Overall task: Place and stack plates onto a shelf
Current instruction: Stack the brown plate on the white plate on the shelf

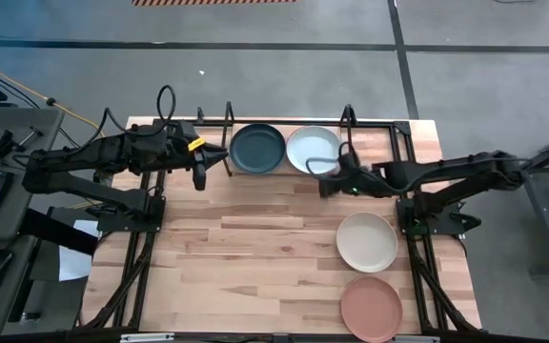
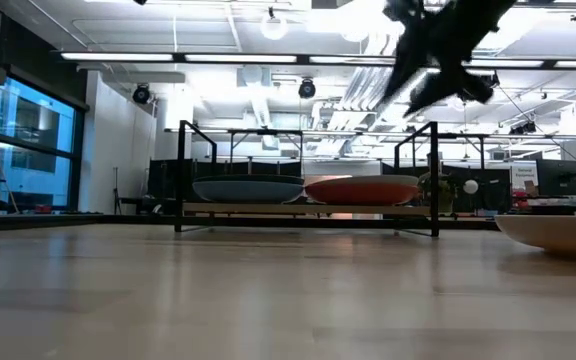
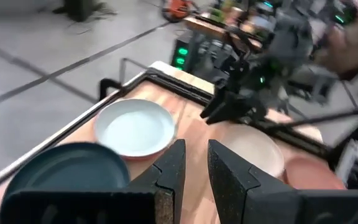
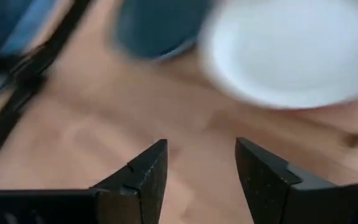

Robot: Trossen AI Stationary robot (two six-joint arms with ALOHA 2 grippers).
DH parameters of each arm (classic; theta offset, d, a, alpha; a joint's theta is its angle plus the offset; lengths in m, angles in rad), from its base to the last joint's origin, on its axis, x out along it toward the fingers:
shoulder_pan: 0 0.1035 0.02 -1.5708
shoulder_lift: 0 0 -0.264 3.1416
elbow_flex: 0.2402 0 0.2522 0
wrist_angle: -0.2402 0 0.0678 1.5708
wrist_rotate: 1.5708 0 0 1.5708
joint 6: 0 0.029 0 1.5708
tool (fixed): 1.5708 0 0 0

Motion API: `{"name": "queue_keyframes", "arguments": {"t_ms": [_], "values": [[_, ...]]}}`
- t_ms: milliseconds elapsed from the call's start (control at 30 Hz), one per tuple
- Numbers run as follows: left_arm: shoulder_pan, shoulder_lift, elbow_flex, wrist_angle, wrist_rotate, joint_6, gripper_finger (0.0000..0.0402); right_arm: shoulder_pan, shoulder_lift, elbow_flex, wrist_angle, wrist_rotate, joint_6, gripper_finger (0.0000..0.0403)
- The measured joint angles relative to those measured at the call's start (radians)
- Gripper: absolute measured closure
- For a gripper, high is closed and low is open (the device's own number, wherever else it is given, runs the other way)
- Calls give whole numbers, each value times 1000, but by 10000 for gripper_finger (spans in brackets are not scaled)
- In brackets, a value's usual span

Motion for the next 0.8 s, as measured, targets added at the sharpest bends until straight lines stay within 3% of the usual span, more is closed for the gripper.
{"name": "queue_keyframes", "arguments": {"t_ms": [167,333,500,800], "values": [[-56,6,-29,110,43,90,346,121,-32,0,203,-75,-238,234],[-104,-3,-253,492,47,75,346,185,-28,0,406,-43,-399,234],[-118,27,-461,792,76,-69,346,194,-28,0,461,66,-479,234],[-121,31,-493,873,76,-83,346,190,-28,0,457,51,-490,234]]}}
